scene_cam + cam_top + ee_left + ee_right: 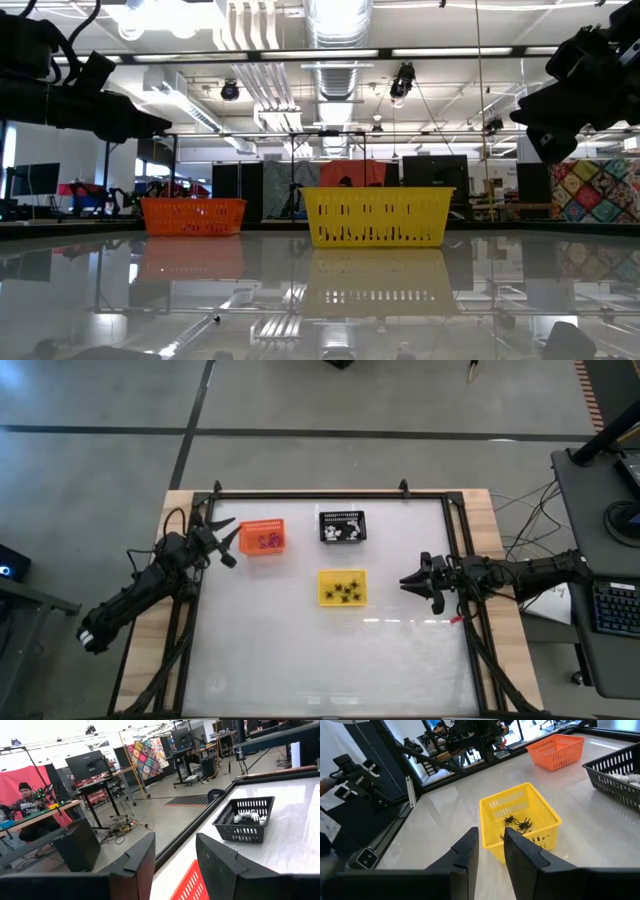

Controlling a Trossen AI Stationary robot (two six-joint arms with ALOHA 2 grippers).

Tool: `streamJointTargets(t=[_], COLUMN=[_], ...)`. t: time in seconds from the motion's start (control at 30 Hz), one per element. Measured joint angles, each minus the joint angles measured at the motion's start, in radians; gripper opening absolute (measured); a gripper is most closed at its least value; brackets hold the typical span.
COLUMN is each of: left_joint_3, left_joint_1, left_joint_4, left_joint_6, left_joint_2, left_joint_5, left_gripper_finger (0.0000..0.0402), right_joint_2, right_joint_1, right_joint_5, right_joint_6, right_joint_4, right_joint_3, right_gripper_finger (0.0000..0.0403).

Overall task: Sort Halloween decoration
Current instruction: Return to Home Position

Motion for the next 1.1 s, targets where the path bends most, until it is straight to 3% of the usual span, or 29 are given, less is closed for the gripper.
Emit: streamJointTargets(t=[0.9,1.1], left_joint_3=[0.001,0.000], left_joint_1=[0.000,0.000], left_joint_4=[0.002,0.002], left_joint_6=[-0.001,-0.001], left_joint_2=[0.000,0.000], left_joint_5=[-0.006,-0.006], left_gripper_finger=[0.0125,0.0125], right_joint_2=[0.000,-0.089], right_joint_1=[0.000,0.000], right_joint_5=[0.000,0.000], right_joint_6=[0.000,0.000], right_joint_4=[0.000,-0.007], right_joint_3=[0.000,0.000], right_gripper_finger=[0.0073,0.0081])
